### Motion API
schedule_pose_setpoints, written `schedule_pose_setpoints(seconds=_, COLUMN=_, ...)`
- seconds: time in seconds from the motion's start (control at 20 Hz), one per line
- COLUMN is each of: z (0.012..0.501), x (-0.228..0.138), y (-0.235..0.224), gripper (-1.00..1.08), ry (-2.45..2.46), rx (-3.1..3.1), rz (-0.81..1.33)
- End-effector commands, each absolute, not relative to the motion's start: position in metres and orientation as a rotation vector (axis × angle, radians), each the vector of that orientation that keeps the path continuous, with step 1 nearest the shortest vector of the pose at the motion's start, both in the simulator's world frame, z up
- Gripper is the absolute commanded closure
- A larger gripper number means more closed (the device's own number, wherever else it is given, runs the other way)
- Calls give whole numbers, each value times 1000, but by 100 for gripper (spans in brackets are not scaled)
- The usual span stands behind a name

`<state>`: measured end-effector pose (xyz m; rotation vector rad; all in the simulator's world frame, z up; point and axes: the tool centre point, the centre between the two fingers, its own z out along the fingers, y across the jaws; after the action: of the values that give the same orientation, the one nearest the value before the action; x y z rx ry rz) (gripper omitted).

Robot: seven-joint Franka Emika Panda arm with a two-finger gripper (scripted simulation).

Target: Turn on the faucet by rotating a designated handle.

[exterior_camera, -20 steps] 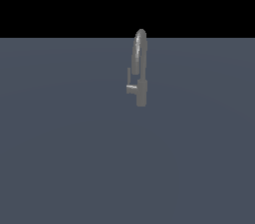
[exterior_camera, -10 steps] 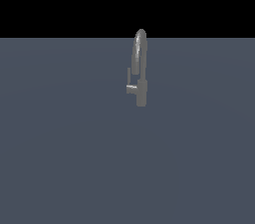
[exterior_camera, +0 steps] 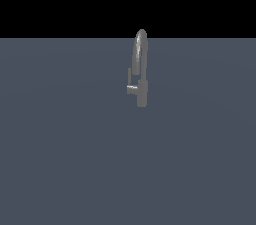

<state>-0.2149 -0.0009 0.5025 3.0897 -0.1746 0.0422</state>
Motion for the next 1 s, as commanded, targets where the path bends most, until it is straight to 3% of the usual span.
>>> schedule_pose_setpoints(seconds=0.0, z=500, x=-203, y=-3, gripper=108, ry=-245, rx=3082, rz=23)
schedule_pose_setpoints(seconds=0.95, z=452, x=-89, y=-19, gripper=108, ry=-901, rx=2842, rz=-107)
